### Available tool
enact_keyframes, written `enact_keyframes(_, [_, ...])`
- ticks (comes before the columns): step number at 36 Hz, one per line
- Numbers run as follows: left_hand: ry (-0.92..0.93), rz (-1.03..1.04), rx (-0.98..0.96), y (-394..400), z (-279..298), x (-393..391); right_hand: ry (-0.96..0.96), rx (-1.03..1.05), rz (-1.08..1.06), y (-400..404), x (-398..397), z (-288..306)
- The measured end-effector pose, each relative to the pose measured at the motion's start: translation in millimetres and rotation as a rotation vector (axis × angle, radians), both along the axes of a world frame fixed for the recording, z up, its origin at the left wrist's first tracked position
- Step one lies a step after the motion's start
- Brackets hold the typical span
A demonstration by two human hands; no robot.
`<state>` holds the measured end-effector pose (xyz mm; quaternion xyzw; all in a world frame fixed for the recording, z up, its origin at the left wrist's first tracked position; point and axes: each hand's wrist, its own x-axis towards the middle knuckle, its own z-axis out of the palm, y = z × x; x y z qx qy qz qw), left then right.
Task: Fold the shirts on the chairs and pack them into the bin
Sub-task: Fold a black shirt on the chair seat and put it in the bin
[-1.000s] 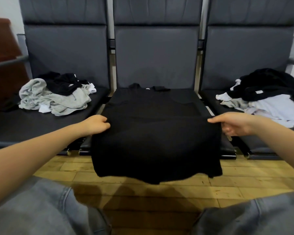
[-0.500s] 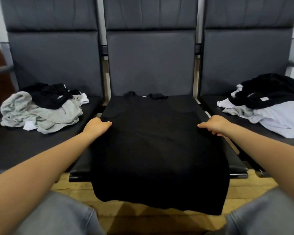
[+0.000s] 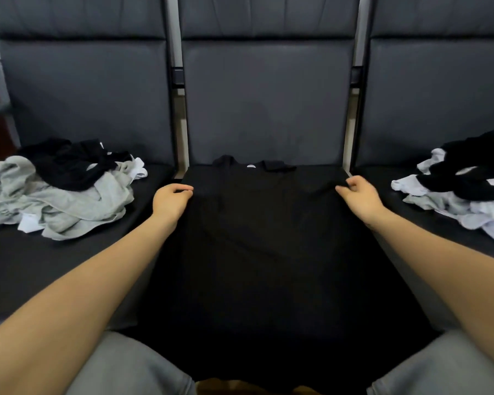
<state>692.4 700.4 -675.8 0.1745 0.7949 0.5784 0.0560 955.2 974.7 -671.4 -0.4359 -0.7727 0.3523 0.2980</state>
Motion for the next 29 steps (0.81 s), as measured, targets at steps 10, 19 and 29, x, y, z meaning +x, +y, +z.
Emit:
enact_keyframes(10, [0.343,0.082,-0.426,-22.2,-13.2,-20.7,-0.076,0.051,-0.217,25.0,26.8,-1.8])
enact_keyframes(19, [0.505,-0.021,-0.579,-11.1,-16.5,-3.3,-0.401,0.111,-0.121,18.0,21.4,-3.5])
enact_keyframes(29, [0.379,-0.091,-0.448,47.4,5.0,-17.0,-0.338,0.375,0.043,24.9,-34.5,11.5])
